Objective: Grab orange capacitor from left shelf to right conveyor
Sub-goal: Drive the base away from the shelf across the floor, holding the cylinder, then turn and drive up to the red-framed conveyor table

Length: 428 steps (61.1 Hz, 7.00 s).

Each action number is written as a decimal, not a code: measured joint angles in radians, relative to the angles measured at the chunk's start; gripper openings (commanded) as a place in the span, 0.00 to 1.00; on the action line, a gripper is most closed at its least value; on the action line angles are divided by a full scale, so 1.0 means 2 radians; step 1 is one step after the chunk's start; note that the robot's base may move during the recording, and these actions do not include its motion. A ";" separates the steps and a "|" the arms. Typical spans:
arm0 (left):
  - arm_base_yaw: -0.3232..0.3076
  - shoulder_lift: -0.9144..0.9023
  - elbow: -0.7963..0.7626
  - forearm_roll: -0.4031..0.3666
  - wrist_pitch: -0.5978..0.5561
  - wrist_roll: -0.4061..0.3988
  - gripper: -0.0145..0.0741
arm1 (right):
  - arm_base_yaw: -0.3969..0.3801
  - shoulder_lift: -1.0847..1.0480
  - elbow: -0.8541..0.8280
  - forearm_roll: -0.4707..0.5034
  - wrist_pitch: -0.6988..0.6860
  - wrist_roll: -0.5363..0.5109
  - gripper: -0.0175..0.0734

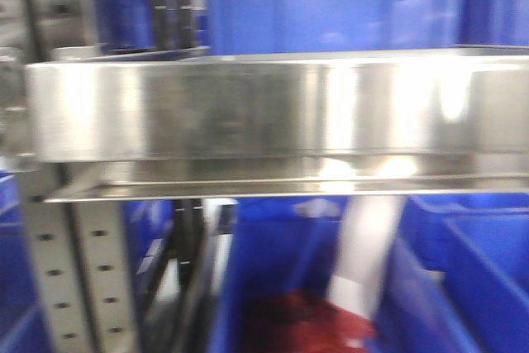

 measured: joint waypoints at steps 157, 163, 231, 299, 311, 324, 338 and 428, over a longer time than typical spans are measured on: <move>-0.001 0.000 0.000 0.000 0.000 0.000 0.02 | 0.000 0.000 0.000 0.000 0.000 0.000 0.32; -0.001 0.000 0.000 0.000 0.000 0.000 0.02 | 0.000 0.000 0.000 0.000 0.000 0.000 0.32; -0.001 0.000 0.000 0.000 0.000 0.000 0.02 | 0.000 0.000 0.000 0.000 0.000 0.000 0.32; -0.001 0.000 0.000 0.000 0.000 0.000 0.02 | 0.000 0.000 0.000 0.000 0.000 0.000 0.32; -0.001 0.000 0.000 0.000 0.000 0.000 0.02 | 0.000 0.000 0.000 0.000 0.000 0.000 0.32; -0.001 0.000 0.000 0.000 0.000 0.000 0.02 | 0.000 0.000 0.000 0.000 0.000 0.000 0.32; -0.001 0.000 0.000 0.000 0.000 0.000 0.02 | 0.000 0.000 0.000 0.000 0.000 0.000 0.32; -0.001 0.000 0.000 0.000 0.000 0.000 0.02 | 0.000 0.000 0.000 0.000 0.000 0.000 0.32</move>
